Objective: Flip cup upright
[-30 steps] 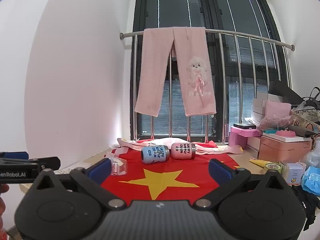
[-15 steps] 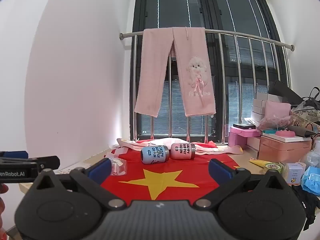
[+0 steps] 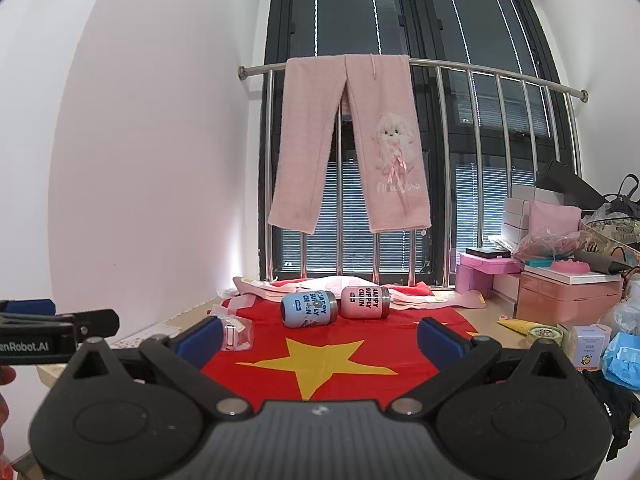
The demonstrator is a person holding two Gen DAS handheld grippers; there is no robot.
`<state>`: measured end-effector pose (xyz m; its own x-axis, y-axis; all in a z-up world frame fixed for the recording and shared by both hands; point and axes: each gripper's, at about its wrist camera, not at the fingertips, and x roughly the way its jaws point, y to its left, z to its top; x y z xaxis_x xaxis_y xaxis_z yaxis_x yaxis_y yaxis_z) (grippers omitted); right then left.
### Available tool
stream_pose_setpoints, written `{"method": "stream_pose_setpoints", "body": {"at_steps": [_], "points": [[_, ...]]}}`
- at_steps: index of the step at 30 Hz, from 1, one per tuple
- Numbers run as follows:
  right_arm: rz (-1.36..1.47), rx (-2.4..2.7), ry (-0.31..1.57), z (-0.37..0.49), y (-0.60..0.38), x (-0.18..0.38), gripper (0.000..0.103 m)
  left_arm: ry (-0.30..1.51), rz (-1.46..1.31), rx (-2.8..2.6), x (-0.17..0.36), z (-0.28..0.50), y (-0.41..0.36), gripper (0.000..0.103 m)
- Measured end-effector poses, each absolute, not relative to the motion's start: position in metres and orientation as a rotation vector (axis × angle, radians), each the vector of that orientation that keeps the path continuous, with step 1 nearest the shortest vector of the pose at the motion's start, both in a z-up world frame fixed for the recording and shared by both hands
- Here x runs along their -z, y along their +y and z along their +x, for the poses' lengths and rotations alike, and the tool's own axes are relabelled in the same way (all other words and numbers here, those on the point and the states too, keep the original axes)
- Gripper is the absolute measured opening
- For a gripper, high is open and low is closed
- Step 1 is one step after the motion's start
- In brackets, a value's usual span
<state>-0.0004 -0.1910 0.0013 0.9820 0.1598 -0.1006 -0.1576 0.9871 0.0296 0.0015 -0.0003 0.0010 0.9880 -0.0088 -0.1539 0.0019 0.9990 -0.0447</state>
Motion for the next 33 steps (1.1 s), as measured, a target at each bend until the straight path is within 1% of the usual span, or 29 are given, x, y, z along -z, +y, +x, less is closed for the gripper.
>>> {"method": "stream_pose_setpoints", "body": {"at_steps": [33], "points": [[0.024,-0.158,0.102,0.0001,-0.1924,0.0003,0.103,0.138,-0.041,0.026,0.0022,0.0010,0.0053,0.103]]}}
